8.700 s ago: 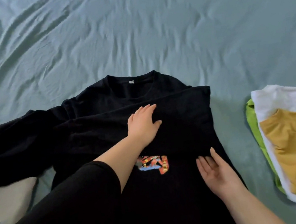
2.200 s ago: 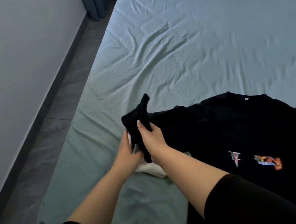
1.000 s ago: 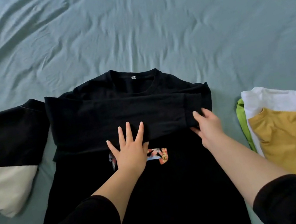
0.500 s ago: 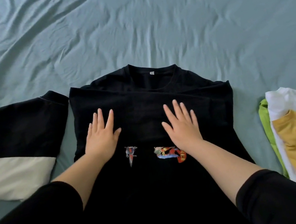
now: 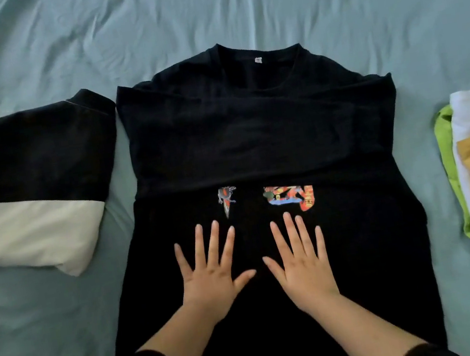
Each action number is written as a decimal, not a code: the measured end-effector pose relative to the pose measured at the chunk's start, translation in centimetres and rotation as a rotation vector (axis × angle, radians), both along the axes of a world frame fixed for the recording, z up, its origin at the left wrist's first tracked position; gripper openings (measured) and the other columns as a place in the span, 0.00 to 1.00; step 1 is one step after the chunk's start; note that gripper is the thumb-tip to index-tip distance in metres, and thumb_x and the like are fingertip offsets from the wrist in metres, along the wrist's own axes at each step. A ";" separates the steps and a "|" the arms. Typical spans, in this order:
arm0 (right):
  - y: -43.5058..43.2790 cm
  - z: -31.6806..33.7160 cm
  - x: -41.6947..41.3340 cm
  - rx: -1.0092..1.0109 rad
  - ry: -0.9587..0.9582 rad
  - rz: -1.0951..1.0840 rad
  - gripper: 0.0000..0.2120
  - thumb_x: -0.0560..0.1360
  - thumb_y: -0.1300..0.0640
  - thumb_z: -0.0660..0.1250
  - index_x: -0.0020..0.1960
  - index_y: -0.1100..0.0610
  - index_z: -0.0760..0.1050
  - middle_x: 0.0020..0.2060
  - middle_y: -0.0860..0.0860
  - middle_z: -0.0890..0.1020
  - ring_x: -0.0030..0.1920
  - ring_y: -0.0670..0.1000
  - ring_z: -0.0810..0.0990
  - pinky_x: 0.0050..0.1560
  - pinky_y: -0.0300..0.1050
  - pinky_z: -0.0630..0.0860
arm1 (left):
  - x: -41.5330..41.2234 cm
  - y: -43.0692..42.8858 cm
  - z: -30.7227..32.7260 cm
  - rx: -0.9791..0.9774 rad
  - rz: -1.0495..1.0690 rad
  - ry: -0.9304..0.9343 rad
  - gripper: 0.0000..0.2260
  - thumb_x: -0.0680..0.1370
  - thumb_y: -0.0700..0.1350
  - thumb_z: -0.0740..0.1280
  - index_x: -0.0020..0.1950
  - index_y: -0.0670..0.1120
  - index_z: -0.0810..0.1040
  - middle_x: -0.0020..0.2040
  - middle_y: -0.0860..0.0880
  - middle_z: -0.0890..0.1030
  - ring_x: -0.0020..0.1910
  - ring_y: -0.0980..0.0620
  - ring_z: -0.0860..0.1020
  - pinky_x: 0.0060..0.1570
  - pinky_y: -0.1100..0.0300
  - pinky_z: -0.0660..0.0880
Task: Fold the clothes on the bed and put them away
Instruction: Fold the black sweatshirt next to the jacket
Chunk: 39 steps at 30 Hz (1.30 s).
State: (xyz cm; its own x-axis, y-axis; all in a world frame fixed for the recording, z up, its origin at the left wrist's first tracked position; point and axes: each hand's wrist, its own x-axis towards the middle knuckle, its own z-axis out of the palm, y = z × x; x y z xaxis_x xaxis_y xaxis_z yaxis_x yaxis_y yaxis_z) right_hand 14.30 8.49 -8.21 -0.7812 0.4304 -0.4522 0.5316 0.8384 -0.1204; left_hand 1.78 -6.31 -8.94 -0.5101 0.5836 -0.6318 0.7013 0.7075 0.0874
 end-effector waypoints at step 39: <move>5.0 8.8 25.6 -0.383 0.073 -1.151 0.21 0.73 0.55 0.72 0.62 0.60 0.71 0.56 0.58 0.79 0.56 0.57 0.78 0.54 0.49 0.75 | 26.1 8.0 6.9 0.138 0.085 -0.570 0.15 0.81 0.51 0.58 0.66 0.54 0.74 0.58 0.50 0.78 0.56 0.49 0.75 0.53 0.52 0.75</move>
